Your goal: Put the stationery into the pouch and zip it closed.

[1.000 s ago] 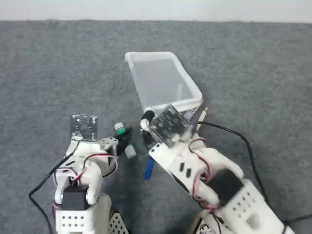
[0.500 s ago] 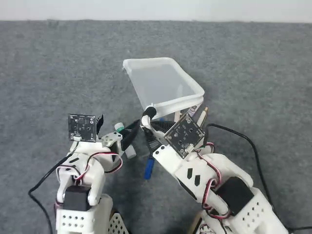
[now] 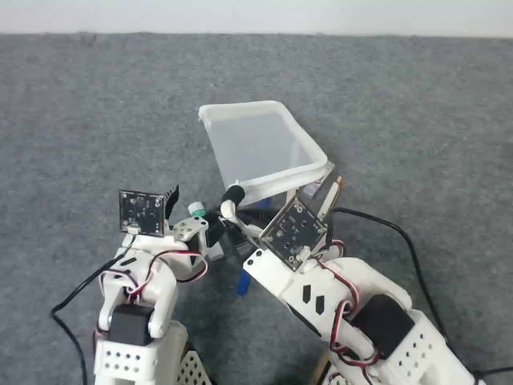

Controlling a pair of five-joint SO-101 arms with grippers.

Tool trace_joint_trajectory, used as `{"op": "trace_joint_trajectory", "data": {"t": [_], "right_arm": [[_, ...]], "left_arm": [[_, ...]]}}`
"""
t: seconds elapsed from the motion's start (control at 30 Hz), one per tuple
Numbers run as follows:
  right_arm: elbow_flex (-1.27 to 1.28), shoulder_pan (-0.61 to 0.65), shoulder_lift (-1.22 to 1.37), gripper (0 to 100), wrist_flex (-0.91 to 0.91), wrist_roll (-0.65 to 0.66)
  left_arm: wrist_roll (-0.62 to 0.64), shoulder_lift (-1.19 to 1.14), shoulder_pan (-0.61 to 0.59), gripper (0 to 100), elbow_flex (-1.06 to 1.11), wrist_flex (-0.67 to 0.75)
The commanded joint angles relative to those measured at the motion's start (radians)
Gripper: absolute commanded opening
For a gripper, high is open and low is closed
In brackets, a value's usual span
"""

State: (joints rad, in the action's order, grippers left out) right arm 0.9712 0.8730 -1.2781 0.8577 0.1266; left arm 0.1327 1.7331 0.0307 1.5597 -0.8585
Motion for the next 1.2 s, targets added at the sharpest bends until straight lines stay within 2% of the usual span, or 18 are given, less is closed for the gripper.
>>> {"op": "trace_joint_trajectory", "data": {"t": [0.0,0.23,0.4,0.67,1.03,1.17], "right_arm": [[-0.017,0.012,-0.044,0.6,0.012,-0.015],[-0.02,0.056,-0.045,0.6,0.048,-0.015],[-0.02,0.039,-0.041,0.6,0.053,-0.012],[-0.012,-0.059,-0.035,0.6,0.054,-0.017],[0.005,-0.154,-0.035,0.6,0.053,-0.012],[0.005,-0.211,-0.035,0.6,0.053,-0.012]], "left_arm": [[0.014,0.009,0.002,36,-0.01,0.043],[-0.043,0.008,0.002,29,0.048,0.123],[-0.052,0.011,0.002,21,0.051,0.129],[-0.097,0.012,0.0,1,0.018,0.109],[-0.094,0.014,0.0,1,-0.058,-0.014],[-0.092,0.014,-0.068,1,-0.061,-0.012]]}}
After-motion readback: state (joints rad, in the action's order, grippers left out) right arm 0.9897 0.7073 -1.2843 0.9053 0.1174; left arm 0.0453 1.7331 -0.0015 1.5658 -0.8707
